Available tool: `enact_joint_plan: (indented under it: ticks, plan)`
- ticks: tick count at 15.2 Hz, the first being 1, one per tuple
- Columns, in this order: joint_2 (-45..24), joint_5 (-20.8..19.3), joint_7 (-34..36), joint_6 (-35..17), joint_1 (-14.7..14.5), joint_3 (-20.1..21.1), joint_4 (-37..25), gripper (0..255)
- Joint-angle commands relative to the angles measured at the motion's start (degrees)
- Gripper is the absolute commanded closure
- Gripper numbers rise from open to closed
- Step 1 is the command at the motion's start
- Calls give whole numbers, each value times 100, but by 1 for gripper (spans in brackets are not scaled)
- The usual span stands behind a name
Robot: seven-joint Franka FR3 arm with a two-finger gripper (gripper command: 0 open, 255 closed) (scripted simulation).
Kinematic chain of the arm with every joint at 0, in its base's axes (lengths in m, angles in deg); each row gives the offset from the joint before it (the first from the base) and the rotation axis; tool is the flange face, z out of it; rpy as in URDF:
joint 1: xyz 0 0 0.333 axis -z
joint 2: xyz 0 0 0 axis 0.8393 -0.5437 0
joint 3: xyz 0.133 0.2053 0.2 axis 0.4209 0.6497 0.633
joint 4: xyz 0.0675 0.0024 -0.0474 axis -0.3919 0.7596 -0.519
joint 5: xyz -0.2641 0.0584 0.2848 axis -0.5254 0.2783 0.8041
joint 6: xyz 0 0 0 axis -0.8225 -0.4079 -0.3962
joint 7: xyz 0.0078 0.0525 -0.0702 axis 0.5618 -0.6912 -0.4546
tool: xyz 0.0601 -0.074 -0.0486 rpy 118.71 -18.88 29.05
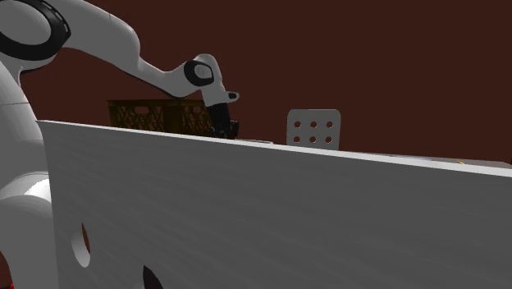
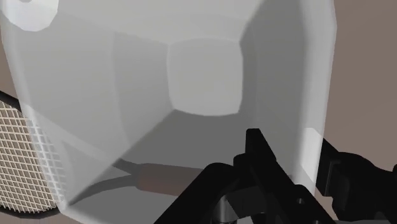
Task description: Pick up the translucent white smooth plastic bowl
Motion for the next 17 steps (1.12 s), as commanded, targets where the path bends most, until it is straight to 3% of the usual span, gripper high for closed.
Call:
enact_joint_plan:
  ticks: [1, 17]
  plan:
    - [-129, -385, 7, 113, 10, 98, -35, 255]
    - [-123, -305, -287, 1147, 27, 115, -1102, 255]
